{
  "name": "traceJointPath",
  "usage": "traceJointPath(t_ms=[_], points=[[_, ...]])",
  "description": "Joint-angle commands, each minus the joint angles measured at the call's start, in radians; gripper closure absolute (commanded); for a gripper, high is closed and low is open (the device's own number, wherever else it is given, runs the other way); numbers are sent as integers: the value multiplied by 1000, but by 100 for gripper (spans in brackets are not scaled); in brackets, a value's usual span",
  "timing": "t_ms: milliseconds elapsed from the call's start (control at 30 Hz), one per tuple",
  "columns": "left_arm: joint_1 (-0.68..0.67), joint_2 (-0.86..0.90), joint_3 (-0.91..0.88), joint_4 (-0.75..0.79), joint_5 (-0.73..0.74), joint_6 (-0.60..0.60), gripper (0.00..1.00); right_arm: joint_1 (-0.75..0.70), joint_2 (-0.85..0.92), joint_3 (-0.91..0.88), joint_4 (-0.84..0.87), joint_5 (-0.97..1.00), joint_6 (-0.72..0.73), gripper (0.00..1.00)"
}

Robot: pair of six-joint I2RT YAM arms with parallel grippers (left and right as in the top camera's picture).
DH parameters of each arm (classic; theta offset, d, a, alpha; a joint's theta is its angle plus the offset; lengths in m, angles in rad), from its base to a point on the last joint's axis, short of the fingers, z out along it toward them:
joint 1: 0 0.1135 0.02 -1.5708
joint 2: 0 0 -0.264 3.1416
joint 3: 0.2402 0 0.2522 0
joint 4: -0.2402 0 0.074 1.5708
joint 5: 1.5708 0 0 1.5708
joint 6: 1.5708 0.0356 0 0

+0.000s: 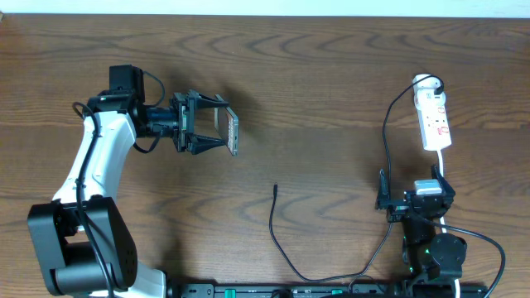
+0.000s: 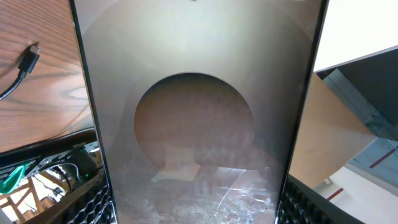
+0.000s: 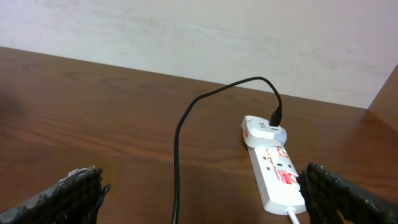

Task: Plug charger to phone and switch on socket
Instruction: 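Rotate the held phone box upright toward the table center, then raise the right gripper and swing it toward the left gripper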

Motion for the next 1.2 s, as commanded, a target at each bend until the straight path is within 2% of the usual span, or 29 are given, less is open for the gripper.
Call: traceJointPath(t_ms=[0, 333, 567, 800, 900, 1033, 1167], points=[[0, -24, 34, 1, 61, -4, 92, 5, -3, -1, -4, 5, -11, 1], [0, -24, 34, 1, 61, -4, 93, 5, -3, -1, 27, 2, -9, 1], [0, -24, 34, 1, 61, -4, 93, 5, -2, -1, 5, -72, 19, 1], [0, -24, 34, 1, 57, -4, 93, 5, -2, -1, 15, -216, 20, 1], [0, -24, 34, 1, 57, -4, 93, 5, 0, 7, 11, -282, 87, 1], [0, -24, 34, 2, 55, -5, 92, 5, 3, 50, -1, -325, 142, 1], [0, -24, 34, 9, 34, -5, 93, 5, 48, 175, -112, -325, 143, 1]])
